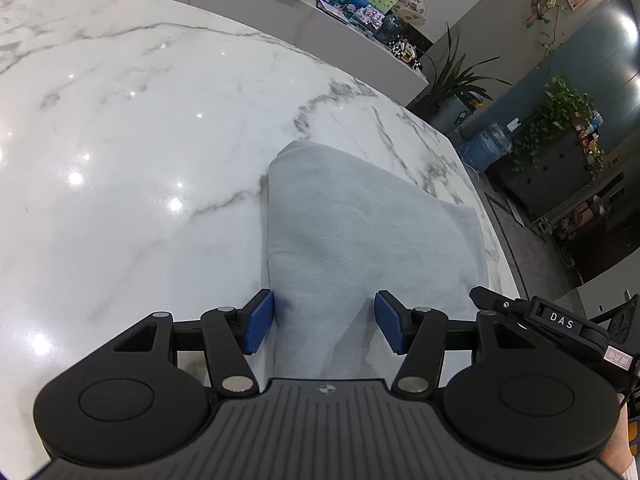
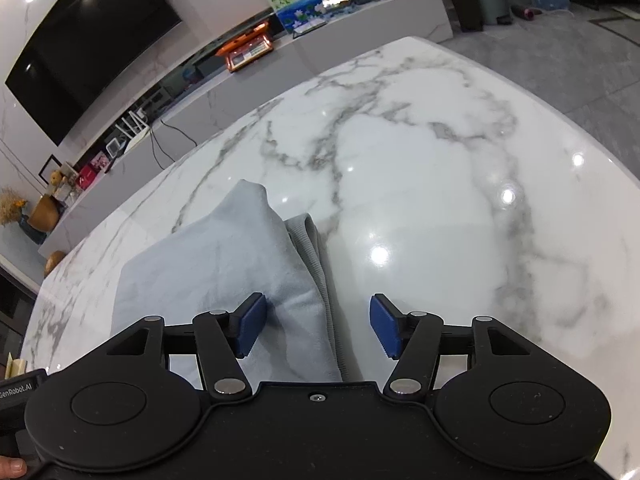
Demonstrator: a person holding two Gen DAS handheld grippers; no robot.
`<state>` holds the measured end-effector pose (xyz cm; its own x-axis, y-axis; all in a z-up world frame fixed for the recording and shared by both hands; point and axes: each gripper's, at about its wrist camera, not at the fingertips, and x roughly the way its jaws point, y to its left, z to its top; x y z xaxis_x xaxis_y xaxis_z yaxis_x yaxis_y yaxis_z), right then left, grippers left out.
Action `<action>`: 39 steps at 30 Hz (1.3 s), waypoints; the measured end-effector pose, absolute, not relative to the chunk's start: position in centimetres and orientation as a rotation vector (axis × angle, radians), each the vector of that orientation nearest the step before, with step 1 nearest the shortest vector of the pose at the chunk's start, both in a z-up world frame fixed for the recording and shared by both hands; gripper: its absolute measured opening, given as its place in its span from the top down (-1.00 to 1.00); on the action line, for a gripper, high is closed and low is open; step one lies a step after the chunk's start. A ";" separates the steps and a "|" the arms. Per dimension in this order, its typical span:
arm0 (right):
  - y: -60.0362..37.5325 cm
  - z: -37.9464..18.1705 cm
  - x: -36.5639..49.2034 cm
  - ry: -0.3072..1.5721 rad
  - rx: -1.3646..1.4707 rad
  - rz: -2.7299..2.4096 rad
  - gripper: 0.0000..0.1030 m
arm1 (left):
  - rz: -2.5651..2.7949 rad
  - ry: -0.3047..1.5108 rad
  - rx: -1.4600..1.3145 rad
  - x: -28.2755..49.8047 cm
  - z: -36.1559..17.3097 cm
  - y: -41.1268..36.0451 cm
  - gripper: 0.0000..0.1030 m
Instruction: Fold clothes
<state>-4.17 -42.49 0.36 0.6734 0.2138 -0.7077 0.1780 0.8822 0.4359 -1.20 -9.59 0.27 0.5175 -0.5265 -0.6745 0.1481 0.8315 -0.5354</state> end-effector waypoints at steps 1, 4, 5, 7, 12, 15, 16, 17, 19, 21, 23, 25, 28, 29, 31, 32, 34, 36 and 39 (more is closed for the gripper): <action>-42.4 0.4 -4.2 0.841 0.502 0.022 -0.10 | -0.420 0.946 -0.436 -1.2 0.3 -9.7 -0.04; -42.0 0.4 -4.1 0.847 0.488 0.033 -0.10 | -0.419 0.945 -0.401 -1.1 0.4 -10.2 0.00; -41.8 0.4 -4.1 0.849 0.480 0.036 -0.10 | -0.419 0.945 -0.397 -1.2 0.5 -10.3 0.01; -41.5 0.5 -4.0 0.853 0.470 0.038 -0.09 | -0.414 0.945 -0.387 -1.2 0.5 -10.4 0.06; -41.1 0.3 -3.8 0.866 0.471 0.070 0.20 | -0.411 0.951 -0.363 -1.1 0.4 -10.5 0.31; -40.9 0.4 -3.9 0.866 0.468 0.075 0.32 | -0.428 0.955 -0.370 -0.9 0.2 -10.4 0.51; -40.9 0.4 -3.9 0.862 0.471 0.075 0.36 | -0.431 0.954 -0.375 -0.8 0.1 -10.3 0.55; -40.8 0.4 -4.0 0.856 0.468 0.074 0.43 | -0.433 0.954 -0.378 -0.8 0.1 -10.3 0.58; -40.3 0.9 -4.3 0.827 0.428 0.074 0.50 | -0.443 0.947 -0.379 -0.9 0.2 -10.1 0.61; -39.7 1.3 -4.6 0.802 0.378 0.080 0.52 | -0.451 0.936 -0.373 -1.0 0.4 -10.1 0.62; -39.6 2.0 -4.5 0.784 0.346 0.085 0.54 | -0.460 0.927 -0.375 -1.0 0.7 -10.1 0.63; -39.8 2.7 -4.3 0.769 0.327 0.089 0.54 | -0.473 0.926 -0.381 -0.9 1.0 -10.2 0.63; -40.0 3.7 -4.0 0.747 0.298 0.093 0.55 | -0.493 0.927 -0.376 -0.3 1.5 -10.9 0.64; -40.1 4.1 -3.9 0.740 0.288 0.095 0.56 | -0.502 0.925 -0.369 0.1 1.7 -11.4 0.64; -40.3 4.7 -3.7 0.726 0.270 0.098 0.56 | -0.518 0.915 -0.356 0.8 2.4 -12.5 0.64; -40.5 4.9 -3.4 0.723 0.263 0.096 0.57 | -0.525 0.909 -0.353 1.2 2.7 -13.0 0.64; -41.5 5.5 -2.6 0.716 0.248 0.085 0.57 | -0.544 0.899 -0.347 2.1 3.3 -14.4 0.64; -43.3 6.0 -1.5 0.707 0.255 0.069 0.57 | -0.557 0.894 -0.343 2.8 3.6 -15.5 0.64; -45.9 6.5 -0.6 0.687 0.270 0.045 0.58 | -0.592 0.889 -0.336 4.1 4.0 -18.3 0.64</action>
